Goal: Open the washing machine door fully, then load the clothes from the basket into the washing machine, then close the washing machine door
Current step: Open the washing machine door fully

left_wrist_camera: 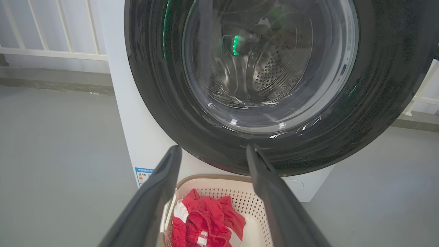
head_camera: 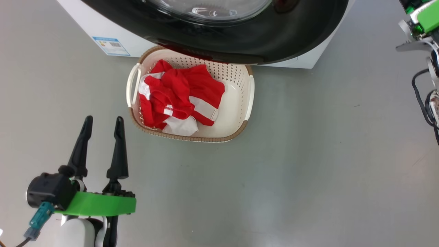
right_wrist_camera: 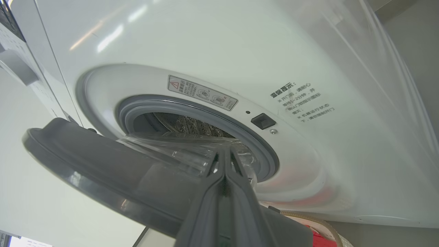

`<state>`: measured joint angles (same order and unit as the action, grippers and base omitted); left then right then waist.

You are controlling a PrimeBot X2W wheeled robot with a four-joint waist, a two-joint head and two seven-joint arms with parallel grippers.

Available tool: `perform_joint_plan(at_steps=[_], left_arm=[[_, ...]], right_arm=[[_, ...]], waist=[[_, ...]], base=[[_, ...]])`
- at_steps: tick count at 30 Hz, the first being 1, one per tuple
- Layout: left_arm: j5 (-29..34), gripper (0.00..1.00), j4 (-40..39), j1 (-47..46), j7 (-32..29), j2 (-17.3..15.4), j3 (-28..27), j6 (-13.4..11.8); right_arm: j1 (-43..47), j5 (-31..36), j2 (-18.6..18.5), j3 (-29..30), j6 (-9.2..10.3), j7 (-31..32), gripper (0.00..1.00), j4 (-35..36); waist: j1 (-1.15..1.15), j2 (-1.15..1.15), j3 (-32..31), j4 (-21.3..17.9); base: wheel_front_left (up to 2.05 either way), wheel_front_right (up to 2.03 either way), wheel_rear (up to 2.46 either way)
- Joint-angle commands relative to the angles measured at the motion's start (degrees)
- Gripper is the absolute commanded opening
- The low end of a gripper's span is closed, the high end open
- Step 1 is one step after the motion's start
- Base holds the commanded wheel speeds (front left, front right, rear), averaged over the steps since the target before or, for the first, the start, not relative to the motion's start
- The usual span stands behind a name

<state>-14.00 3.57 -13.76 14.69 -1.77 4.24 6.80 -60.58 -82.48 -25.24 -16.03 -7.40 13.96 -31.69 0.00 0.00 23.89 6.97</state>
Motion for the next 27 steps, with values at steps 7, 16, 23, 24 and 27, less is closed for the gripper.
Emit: perform_joint_plan(at_steps=[7,16,23,24,27], left_arm=[[-1.07,1.00,-1.60,-1.22,0.31,-1.10,-1.27,-0.59],[-2.13,1.00,-1.65,-1.19,0.31,-1.10,-1.20,-0.91],[-2.51,1.00,-1.65,-1.26,0.31,-1.10,-1.21,-0.96],[-2.54,1.00,-1.54,-1.28,0.31,-1.10,-1.20,-0.95],[-2.64,1.00,-1.39,-1.26,0.31,-1.10,-1.21,-0.93]], right_arm=[[-4.95,-4.34,2.12,-0.40,-0.09,5.71,0.00,-3.15],[-8.58,-9.44,4.49,0.76,-0.09,11.97,0.00,-10.77],[-10.29,-10.18,5.32,0.28,-0.09,14.65,0.00,-13.03],[-10.57,-10.32,5.56,-0.01,-0.09,15.59,0.00,-13.73],[-10.78,-10.90,5.86,-0.12,-0.09,17.05,0.00,-14.31]], waist=[[0.00,0.00,0.78,0.61],[0.00,0.00,0.93,0.97],[0.00,0.00,1.08,0.98],[0.00,0.00,0.96,1.01],[0.00,0.00,0.68,1.05]], base=[[0.00,0.00,0.00],[0.00,0.00,0.00],[0.00,0.00,0.00],[0.00,0.00,0.00],[0.00,0.00,0.00]])
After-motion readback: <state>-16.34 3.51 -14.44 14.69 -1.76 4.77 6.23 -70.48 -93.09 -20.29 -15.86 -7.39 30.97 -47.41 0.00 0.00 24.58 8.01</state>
